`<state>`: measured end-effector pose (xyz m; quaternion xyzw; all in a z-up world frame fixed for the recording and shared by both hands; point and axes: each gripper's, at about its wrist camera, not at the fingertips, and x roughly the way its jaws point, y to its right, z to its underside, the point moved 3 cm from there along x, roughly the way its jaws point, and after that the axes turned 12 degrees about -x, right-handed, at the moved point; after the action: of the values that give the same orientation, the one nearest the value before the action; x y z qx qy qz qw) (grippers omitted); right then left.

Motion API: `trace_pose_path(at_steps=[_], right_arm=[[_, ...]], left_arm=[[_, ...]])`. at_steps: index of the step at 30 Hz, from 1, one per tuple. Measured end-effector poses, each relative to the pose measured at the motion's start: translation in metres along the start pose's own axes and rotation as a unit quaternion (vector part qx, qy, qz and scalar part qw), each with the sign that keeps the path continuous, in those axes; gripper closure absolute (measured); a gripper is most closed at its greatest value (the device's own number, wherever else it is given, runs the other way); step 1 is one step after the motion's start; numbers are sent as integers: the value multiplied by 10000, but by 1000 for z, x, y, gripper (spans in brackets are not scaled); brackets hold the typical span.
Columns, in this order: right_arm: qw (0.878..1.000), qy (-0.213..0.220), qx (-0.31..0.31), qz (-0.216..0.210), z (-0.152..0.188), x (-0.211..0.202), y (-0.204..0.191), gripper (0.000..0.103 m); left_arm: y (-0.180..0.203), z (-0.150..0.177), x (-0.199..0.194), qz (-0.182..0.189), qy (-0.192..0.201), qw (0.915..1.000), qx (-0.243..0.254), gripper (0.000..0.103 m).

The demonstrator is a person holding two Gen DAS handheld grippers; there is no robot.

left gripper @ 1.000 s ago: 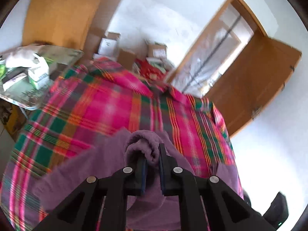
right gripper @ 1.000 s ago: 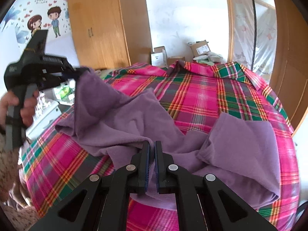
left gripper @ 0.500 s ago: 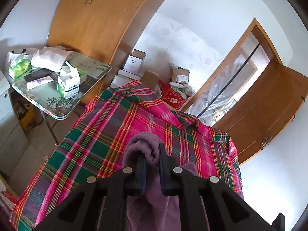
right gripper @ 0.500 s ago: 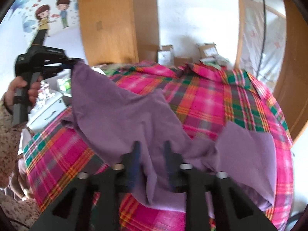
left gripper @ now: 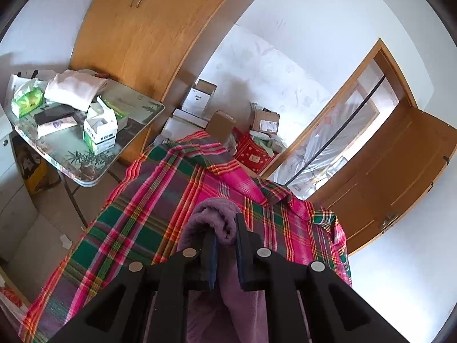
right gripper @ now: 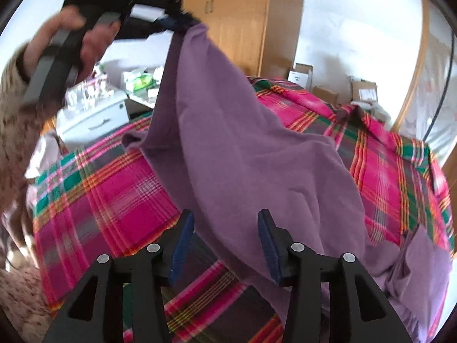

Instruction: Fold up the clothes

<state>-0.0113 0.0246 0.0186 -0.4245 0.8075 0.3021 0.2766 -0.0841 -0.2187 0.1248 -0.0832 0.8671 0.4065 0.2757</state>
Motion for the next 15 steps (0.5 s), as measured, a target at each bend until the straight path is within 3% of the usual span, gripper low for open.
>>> trace_pose_path(at_steps=[3,5,10,15], right_arm=[[9975,-259,-210,628,0,10,2,55],[9967,-338,-46,742,2,12,12,57],[9924,-366,804,852,7,7,48,93],[9823,-285,1477,1114,1,-3,86,97]], left_arm=[[-1,-4,1,-18,33,10000,23,92],[-2,-7,2,-13,45,10000,0,92],[-9,-13,11,-64,29,10000,-55,92],[-12,-16,22,-144,1,9999,-6,92]])
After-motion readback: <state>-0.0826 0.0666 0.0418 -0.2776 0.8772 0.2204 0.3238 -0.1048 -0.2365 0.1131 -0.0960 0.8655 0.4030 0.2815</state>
